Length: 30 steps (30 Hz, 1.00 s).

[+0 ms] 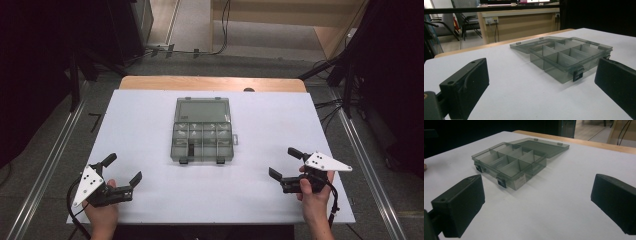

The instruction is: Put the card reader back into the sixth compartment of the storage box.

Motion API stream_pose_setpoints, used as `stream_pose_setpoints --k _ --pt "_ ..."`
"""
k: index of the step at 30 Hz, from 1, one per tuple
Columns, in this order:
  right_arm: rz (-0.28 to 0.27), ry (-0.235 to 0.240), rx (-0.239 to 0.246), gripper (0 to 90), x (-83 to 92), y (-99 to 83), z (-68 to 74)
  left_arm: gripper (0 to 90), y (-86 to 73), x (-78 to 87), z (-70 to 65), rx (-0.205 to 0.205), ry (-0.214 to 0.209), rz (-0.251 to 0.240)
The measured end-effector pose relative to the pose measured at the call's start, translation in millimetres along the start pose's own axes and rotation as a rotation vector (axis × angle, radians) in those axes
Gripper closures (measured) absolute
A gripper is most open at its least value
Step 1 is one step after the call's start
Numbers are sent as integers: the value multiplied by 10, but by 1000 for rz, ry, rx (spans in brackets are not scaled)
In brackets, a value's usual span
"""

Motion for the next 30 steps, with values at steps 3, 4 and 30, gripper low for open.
stream_pose_setpoints --k 3,4,30 --pt "-10 -10 -2 0 48 -14 -25 0 2 0 1 5 -1 -3" --pt "-18 -20 -3 0 99 -30 -52 0 2 0 1 5 -1 -3" --pt "-94 -109 -42 0 681 -416 -533 0 1 13 6 6 4 -4"
Point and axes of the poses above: each handheld gripper's, and its own axes: x roughly backward along the jaws, y roughly out of its top, z roughly to its left, the point moved 6 cm from there along -x, roughly forward along the jaws, and after that the axes turned 3 degrees about x, right-handed, at the moved point
